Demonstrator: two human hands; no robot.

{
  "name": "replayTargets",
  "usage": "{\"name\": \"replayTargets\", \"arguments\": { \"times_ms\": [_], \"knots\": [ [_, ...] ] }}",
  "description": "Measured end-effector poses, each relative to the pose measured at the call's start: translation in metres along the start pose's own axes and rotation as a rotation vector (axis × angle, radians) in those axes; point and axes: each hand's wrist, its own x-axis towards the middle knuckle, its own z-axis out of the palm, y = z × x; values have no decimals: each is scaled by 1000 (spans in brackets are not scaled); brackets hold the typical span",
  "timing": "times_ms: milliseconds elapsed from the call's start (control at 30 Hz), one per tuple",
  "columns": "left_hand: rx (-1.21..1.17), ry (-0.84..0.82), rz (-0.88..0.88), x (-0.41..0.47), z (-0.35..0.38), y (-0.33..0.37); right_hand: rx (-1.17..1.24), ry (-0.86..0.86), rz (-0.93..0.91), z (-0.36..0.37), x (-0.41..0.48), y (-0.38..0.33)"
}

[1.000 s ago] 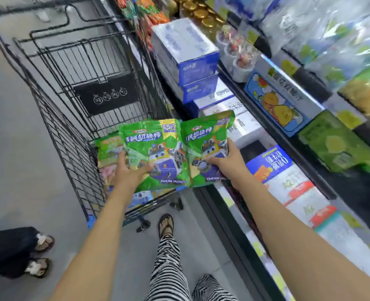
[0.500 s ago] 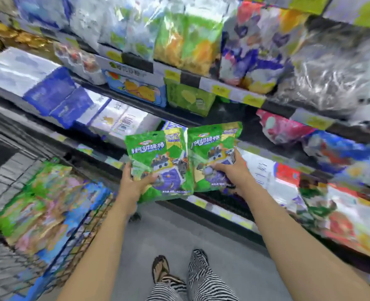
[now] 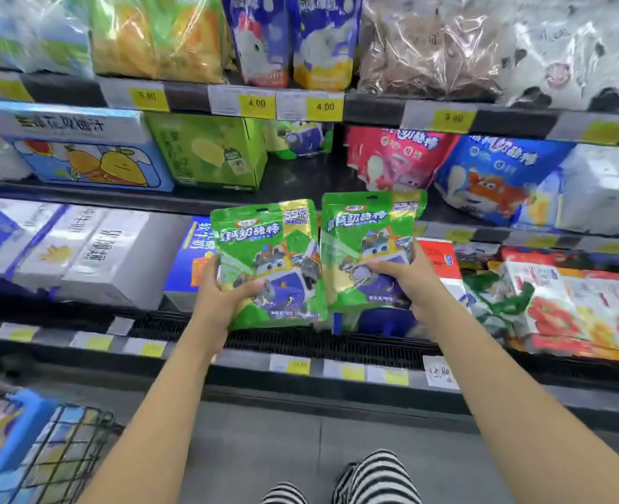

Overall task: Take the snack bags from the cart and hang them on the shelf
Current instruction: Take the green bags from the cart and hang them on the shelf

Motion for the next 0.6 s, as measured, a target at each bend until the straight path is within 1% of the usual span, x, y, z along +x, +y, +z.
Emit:
{"name": "replayTargets", "arguments": {
  "times_ms": [67,267,400,467,600],
  "knots": [
    [-5,-8,62,16,5,-15,43,0,-38,-3,15,11],
    [42,20,271,67,14,-54,90,-32,-238,-5,61,34],
    [-38,-122,379,106,7,-73,111,-57,-386,-2,93,48],
    [-85,-150,436,125,3,-81,131,-51,-442,1,104,51],
    [-136,-208,559,136,-3,-80,212,-33,-542,12,119,51]
  ]
}}
